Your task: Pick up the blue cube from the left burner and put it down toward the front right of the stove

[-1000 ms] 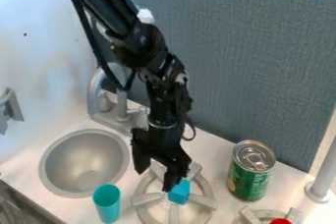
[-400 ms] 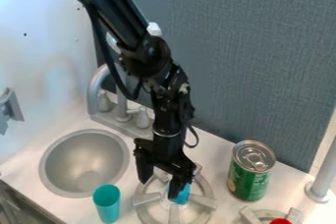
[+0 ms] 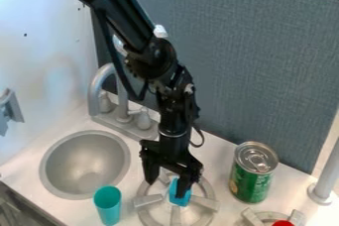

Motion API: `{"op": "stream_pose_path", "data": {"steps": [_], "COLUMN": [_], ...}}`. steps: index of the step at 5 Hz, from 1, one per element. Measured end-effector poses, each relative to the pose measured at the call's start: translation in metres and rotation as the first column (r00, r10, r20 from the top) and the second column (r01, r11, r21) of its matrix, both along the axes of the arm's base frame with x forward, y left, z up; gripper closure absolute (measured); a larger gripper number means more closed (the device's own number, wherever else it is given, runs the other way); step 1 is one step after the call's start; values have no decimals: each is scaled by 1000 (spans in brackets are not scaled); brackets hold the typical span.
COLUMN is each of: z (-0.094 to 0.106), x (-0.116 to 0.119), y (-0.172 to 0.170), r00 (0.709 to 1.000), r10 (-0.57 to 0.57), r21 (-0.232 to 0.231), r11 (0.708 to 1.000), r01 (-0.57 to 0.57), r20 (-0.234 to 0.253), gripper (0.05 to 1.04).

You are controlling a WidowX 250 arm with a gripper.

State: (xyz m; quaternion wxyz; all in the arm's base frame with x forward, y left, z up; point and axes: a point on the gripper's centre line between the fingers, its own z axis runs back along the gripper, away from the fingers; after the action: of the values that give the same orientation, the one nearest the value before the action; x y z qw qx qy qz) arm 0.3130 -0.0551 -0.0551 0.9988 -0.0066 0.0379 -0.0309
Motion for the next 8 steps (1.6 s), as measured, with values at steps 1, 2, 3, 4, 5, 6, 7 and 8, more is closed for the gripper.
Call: {"op": "stream_pose_path", "data": {"steps": [1,2,3,4,5,6,7,8], "z": [-2,-8,-13,-19,-24,-31,-31,-31], "x": [7,9,11,16,18,20,21,17], "y": [-2,-6,-14,-20,-22,-19,-16,-15], "r00": [1000,998,998,996,994,991,986,986], "r10": [15,60,62,84,100,110,128,117], "r21": [-1,15,10,-1,26,60,100,100], "r11": [1000,998,998,997,995,993,988,989], "r01": [-15,-60,-62,-84,-99,-105,-117,-105], "r20": [10,-5,-11,-15,-40,-72,-105,-120], "gripper": [83,83,83,83,112,237,421,421]}}
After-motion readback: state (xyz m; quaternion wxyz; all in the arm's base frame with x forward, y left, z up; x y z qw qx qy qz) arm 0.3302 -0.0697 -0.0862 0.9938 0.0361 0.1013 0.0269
